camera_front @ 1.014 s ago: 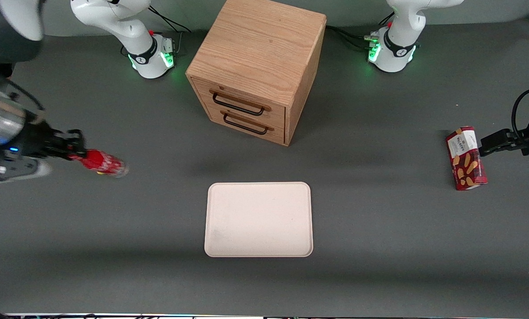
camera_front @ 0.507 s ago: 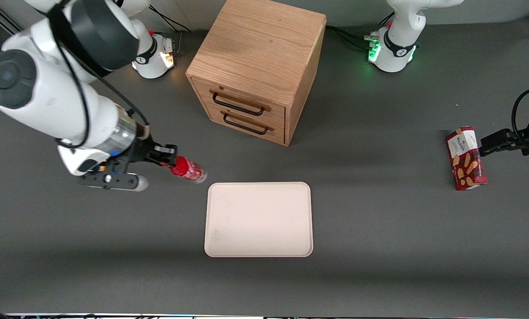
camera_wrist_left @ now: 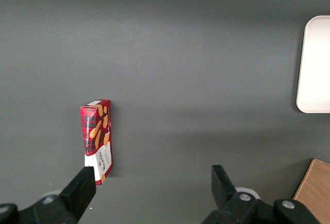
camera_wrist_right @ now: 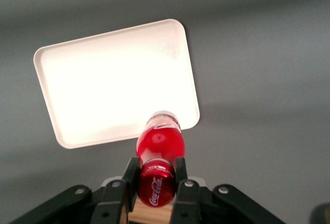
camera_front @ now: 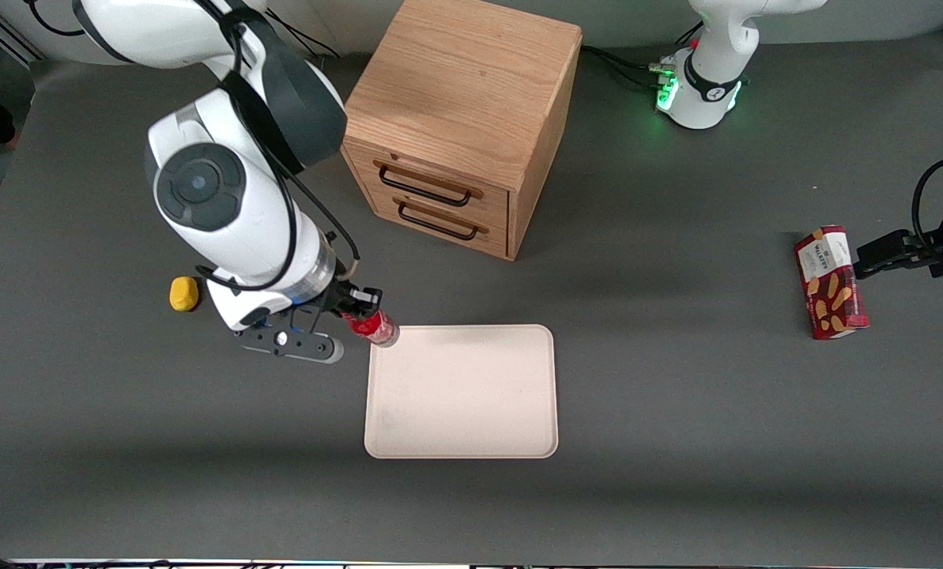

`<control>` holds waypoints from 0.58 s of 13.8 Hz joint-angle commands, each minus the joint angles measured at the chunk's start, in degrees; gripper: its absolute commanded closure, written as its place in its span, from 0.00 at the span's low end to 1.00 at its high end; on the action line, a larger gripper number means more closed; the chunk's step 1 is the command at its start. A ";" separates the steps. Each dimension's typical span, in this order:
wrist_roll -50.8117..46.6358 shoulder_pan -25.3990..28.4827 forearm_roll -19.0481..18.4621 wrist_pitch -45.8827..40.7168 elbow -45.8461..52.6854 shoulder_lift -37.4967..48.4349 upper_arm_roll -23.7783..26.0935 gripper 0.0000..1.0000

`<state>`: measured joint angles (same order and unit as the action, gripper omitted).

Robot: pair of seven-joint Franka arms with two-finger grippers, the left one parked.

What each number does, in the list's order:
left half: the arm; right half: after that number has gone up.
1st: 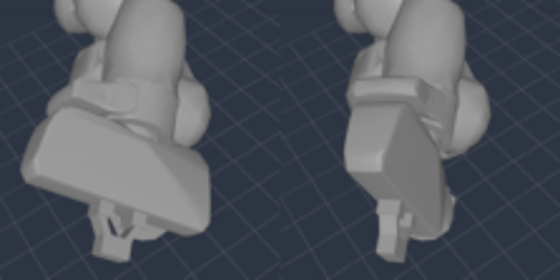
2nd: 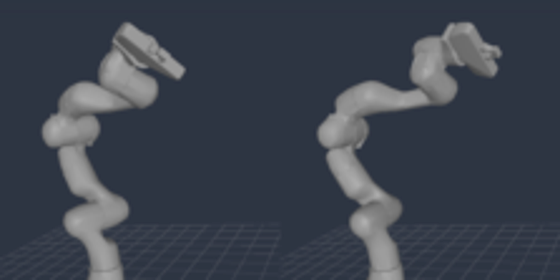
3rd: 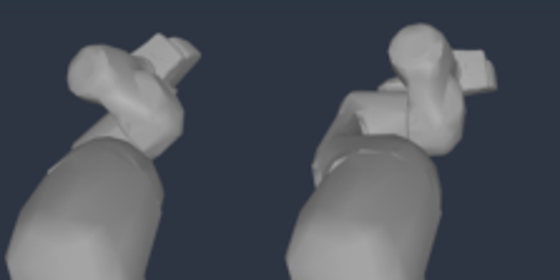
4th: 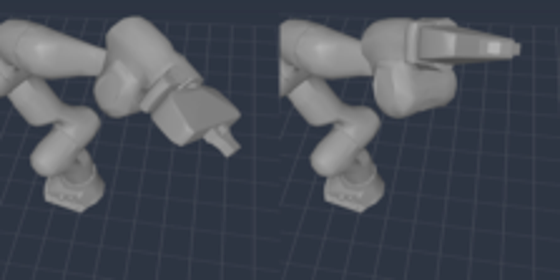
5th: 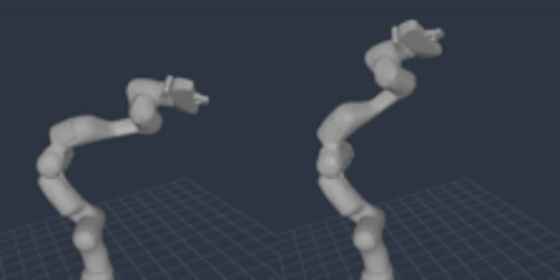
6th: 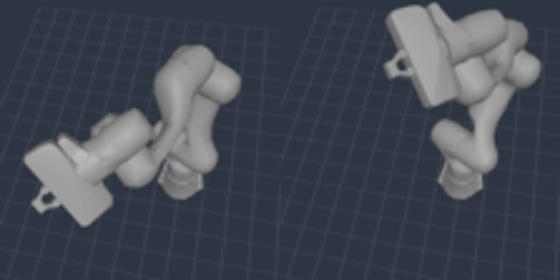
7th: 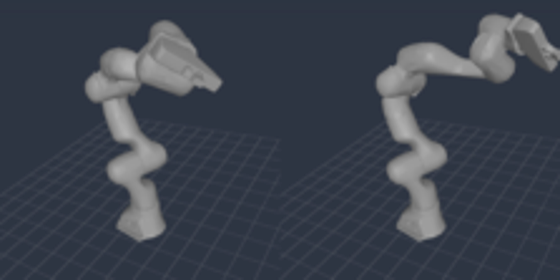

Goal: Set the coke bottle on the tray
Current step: 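Carry the bottle with the right gripper toward the cream tray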

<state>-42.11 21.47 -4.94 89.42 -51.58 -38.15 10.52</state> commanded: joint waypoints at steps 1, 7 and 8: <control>-1.30 -0.03 -2.79 2.76 3.33 -3.85 0.12 1.00; -1.30 -0.38 -3.41 11.03 2.45 -9.04 -0.32 1.00; -1.39 -0.38 -3.41 11.56 2.45 -10.01 -0.76 1.00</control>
<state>-42.12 21.02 -6.98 100.14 -51.52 -46.03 9.94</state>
